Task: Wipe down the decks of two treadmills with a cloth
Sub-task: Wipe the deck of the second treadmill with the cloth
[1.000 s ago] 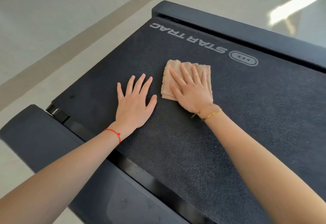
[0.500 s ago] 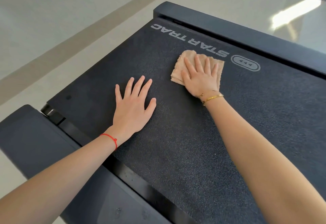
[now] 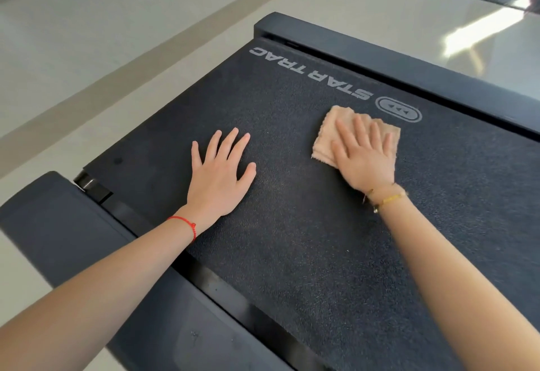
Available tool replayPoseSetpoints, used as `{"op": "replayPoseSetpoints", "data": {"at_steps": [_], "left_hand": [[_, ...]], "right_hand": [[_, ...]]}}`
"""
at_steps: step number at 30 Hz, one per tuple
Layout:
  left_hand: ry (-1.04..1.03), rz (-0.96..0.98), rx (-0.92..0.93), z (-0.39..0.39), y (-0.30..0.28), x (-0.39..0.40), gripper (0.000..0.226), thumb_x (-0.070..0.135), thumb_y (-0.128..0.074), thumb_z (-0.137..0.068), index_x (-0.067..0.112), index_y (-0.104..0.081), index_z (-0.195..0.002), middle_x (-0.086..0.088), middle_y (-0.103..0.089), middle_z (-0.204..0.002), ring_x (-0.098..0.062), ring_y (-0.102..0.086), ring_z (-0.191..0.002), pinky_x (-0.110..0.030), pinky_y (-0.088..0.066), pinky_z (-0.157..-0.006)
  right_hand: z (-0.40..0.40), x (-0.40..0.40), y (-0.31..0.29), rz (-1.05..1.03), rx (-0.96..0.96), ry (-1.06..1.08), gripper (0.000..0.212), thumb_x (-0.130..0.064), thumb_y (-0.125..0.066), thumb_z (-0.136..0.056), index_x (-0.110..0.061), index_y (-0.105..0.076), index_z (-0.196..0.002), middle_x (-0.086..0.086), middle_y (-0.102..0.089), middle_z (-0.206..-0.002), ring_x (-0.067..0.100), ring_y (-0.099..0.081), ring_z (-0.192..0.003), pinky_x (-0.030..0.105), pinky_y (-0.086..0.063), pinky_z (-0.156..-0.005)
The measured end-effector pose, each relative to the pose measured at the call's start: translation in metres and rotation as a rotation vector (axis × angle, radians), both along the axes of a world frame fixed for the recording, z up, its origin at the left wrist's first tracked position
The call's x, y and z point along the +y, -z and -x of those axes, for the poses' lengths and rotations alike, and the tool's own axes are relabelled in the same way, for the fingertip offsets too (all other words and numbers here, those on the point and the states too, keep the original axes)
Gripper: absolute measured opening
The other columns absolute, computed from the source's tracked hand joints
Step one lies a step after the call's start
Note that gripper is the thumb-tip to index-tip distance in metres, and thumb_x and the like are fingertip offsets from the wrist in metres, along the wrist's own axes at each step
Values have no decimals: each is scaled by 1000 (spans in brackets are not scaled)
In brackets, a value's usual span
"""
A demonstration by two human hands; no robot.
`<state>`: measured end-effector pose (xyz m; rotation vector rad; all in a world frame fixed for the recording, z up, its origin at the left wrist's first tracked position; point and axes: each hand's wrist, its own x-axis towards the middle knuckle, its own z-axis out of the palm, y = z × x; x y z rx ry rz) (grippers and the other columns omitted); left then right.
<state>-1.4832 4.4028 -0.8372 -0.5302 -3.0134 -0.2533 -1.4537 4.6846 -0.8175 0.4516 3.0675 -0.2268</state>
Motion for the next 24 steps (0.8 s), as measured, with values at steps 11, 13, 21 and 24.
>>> {"op": "replayPoseSetpoints", "data": {"at_steps": [11,13,21,24], "left_hand": [[1,-7,-4,-2,-3,2,66,57,-19,-96,32,-16,-157,5,-14,-165,-22,-7,-153,-63,-7,-120],[2,-4,-3,-2,-2,1,65,57,-21,-97,32,-15,-157,5,-14,-166,-23,-7,-153,-63,-7,-120],[14,-7,-28,-2,-5,2,62,55,-24,-101,32,-13,-158,4,-11,-166,-24,-5,-153,-63,-5,-120],[14,3,-46,-3,-10,4,62,53,-27,-102,30,-14,-158,2,-11,-166,-26,-4,-153,-64,-5,-119]], "right_hand": [[-50,-61,-1,-31,25,-322,57,-56,-13,-101,-44,-4,-156,-6,2,-167,30,8,-153,51,12,-121],[-70,-58,0,-36,37,-380,57,-57,-12,-101,-45,-7,-156,-9,-1,-166,27,5,-153,47,12,-122],[-44,-11,-4,18,-23,-6,56,-55,-13,-102,-42,-7,-157,-4,3,-167,29,9,-153,52,9,-121],[-31,-30,-5,23,-46,40,56,-54,-13,-103,-42,-2,-157,0,6,-167,34,10,-151,56,13,-119]]}}
